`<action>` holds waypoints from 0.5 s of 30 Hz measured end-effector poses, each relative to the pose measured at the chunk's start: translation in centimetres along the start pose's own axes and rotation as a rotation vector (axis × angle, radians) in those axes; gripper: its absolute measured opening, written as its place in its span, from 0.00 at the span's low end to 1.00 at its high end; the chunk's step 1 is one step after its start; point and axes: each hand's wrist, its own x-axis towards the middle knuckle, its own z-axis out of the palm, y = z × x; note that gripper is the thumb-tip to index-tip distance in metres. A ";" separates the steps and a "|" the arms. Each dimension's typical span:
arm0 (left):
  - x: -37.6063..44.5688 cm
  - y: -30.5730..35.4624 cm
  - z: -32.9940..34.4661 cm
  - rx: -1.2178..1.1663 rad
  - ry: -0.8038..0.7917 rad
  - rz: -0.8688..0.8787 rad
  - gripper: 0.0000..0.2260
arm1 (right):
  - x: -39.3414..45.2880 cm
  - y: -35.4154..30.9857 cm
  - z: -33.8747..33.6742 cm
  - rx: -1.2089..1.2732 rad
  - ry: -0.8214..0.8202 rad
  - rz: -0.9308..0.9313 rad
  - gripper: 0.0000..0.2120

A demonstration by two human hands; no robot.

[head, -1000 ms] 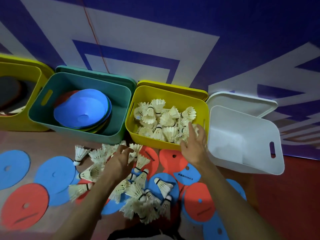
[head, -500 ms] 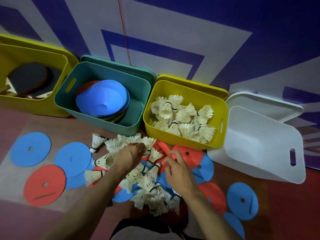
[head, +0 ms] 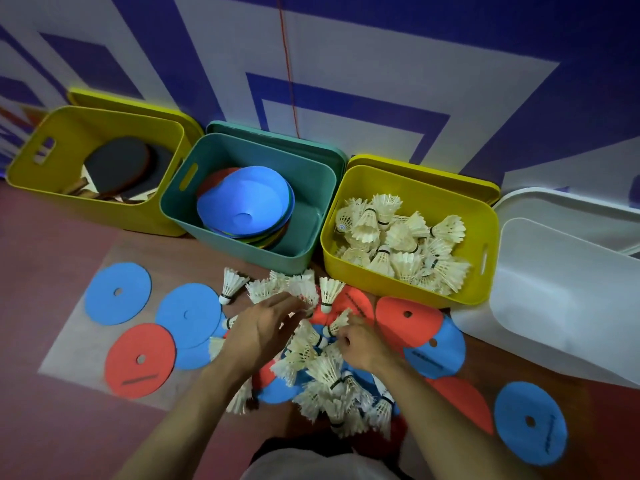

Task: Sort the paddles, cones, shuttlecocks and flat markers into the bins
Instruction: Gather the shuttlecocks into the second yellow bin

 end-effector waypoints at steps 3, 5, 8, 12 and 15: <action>0.6 1.3 -1.0 -0.068 0.072 0.043 0.07 | -2.1 -0.2 -0.5 0.079 0.130 -0.051 0.13; 1.4 2.0 -2.2 -0.111 0.128 0.061 0.11 | -4.1 -0.8 -1.4 0.107 0.282 -0.112 0.14; 3.7 2.8 -3.3 -0.125 0.133 0.115 0.10 | -7.9 -1.2 -3.3 0.196 0.478 -0.159 0.10; 8.6 3.8 -3.2 -0.067 0.055 0.178 0.08 | -11.7 -0.7 -6.1 0.289 0.619 -0.154 0.09; 12.5 4.8 -2.6 -0.029 -0.019 0.157 0.10 | -13.1 0.0 -8.3 0.380 0.759 -0.113 0.11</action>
